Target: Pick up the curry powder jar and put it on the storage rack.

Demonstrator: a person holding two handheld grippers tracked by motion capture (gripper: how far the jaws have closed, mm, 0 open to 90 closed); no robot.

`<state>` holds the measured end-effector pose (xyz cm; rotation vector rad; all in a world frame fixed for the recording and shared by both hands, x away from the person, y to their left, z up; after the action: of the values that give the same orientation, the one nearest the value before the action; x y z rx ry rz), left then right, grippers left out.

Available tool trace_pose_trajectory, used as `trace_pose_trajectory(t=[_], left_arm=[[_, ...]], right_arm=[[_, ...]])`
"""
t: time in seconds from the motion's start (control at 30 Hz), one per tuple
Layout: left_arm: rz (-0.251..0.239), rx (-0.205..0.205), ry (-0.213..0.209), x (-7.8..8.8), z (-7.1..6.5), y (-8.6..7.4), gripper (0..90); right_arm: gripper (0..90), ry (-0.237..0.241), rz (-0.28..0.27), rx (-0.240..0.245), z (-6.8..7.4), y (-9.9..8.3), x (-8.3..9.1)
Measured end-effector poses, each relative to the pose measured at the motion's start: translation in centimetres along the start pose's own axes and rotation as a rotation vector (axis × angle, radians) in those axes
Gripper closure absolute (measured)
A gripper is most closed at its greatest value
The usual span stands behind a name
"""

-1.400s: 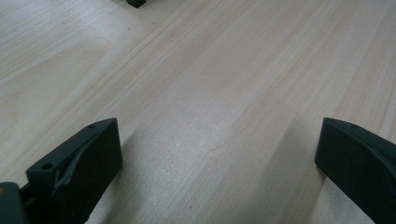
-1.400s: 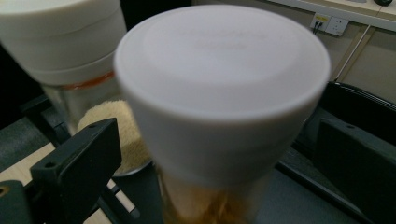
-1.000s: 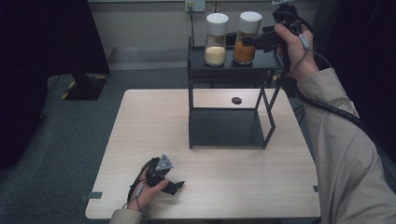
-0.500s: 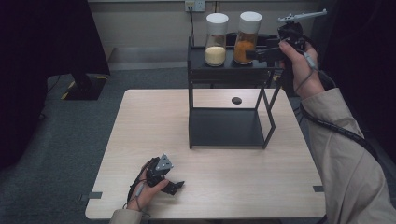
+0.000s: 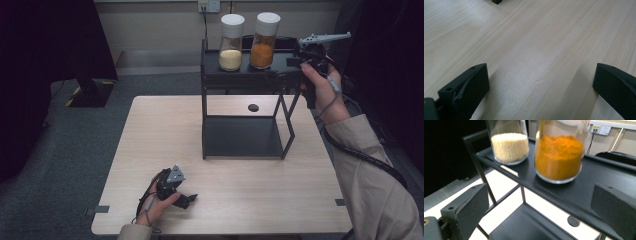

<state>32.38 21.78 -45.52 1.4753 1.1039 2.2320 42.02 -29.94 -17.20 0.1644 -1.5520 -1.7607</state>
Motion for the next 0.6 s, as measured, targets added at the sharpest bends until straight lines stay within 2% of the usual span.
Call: trace_pose_trajectory(t=[0.23, 0.6], left_arm=[[0.0, 0.0, 0.0, 0.0, 0.0, 0.0, 0.0], [-0.001, 0.0, 0.0, 0.0, 0.0, 0.0, 0.0]], right_arm=[[1.0, 0.019, 0.011, -0.011, -0.1, -1.6, -0.4], [1.1, 0.037, 0.025, 0.006, 0.7, -3.9, -1.4]])
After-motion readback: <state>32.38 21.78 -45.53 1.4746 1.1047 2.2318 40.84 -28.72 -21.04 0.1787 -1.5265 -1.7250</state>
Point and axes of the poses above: each handheld gripper's, and its own axes: x roughly backward along the jaws, y roughly out of its top, z roughly to its left, the point moved 4 cm from there along -x, roughly forward along the jaws, and after that the axes turned 14 degrees about -x, right-handed, at the moved point
